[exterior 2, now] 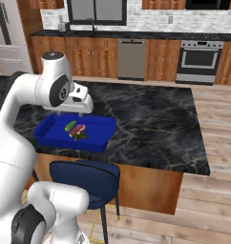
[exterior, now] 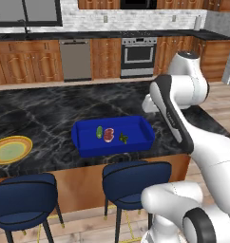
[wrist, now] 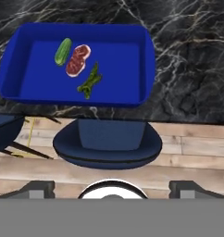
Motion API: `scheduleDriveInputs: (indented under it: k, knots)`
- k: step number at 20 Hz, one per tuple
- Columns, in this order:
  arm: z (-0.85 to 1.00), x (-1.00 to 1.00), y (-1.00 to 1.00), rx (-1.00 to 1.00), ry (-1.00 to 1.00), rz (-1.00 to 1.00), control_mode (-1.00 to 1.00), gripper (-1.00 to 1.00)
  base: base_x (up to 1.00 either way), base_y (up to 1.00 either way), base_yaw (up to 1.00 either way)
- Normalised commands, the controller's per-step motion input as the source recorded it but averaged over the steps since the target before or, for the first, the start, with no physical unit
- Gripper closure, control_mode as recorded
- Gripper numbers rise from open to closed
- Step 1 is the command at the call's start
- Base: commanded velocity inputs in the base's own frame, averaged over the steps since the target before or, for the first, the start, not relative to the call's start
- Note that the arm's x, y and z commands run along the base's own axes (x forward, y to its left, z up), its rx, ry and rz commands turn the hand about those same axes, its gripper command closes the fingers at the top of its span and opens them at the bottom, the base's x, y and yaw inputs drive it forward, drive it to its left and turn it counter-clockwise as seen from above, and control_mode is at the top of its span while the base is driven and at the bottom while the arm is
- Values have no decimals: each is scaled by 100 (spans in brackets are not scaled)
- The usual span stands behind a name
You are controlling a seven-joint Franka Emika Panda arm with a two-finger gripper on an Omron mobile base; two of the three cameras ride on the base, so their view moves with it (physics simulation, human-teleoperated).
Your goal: Create a steak meal by picking up the steak and asparagus from the tray and placing them on the plate. Leave the cucumber on the tray.
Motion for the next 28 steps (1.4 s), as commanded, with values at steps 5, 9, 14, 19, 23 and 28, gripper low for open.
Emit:
scheduleDriveInputs:
  k: [5,9,14,19,23,28]
  knots:
    - [0,-41,39,-3,-15,0,-100,-100,0,0,0]
    - [-4,-23,70,-7,-17,0,-100,-100,0,0,0]
    - [0,-2,4,0,-7,-5,-100,-100,0,0,0]
    - [0,0,-3,0,0,-1,-100,-100,0,0,0]
    - [0,0,0,0,0,0,-100,-100,0,0,0]
    - [0,0,0,0,0,0,100,-100,-10,1,0]
